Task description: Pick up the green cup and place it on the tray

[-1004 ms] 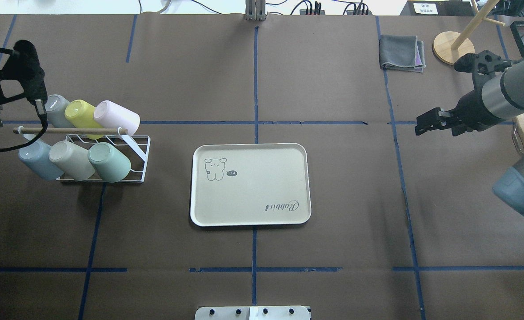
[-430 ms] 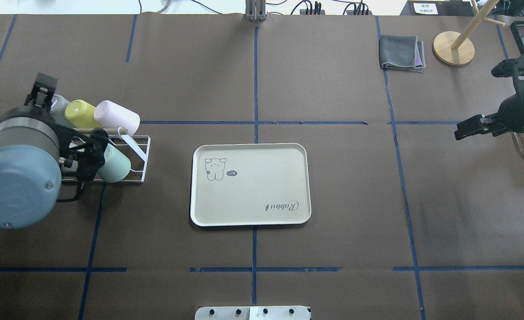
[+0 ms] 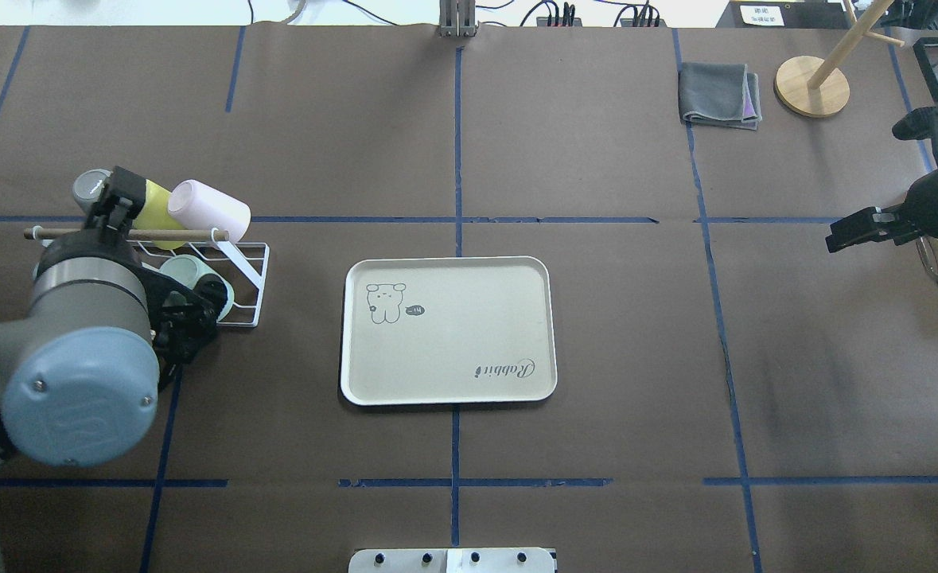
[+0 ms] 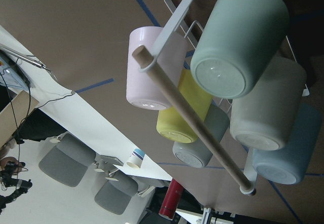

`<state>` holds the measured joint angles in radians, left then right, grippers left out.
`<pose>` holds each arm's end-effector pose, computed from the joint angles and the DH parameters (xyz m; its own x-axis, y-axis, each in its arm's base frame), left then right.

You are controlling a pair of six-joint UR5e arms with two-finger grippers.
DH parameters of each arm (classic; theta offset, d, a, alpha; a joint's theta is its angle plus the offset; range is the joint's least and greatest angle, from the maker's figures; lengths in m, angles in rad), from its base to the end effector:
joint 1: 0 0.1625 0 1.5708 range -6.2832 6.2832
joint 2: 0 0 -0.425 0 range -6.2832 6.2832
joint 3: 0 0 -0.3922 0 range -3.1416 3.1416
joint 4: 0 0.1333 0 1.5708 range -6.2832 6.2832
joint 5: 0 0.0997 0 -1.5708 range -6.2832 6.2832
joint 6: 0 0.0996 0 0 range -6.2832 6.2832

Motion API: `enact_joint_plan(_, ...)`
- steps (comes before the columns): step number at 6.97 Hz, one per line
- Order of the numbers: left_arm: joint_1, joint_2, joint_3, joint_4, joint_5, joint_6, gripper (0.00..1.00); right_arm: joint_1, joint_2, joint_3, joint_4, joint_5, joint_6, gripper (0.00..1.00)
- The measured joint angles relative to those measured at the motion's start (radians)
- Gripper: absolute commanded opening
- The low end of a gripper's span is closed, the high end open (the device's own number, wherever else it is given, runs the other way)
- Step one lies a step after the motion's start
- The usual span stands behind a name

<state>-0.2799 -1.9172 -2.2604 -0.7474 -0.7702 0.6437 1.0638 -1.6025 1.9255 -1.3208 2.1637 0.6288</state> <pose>0.3819 -0.3229 0.2716 -0.2935 0.6639 0.6878 -0.9542 -0.1605 -0.2523 -0.1686 -0.4634 0.4782 0.7074 -0.1078 0.6986 -0.0099 0.9867 0.1623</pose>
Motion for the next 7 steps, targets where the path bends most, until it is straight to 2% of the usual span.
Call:
enact_joint_plan(4, 0.099, -0.009, 0.123, 0.061, 0.105, 0.081, 1.00, 0.003, -0.012, 0.000, 0.001, 0.038, 0.006, 1.00)
enact_joint_plan(7, 0.122, -0.033, 0.240, 0.066, 0.155, 0.077, 0.99, 0.003, -0.019, 0.000, 0.000, 0.040, 0.009, 1.00)
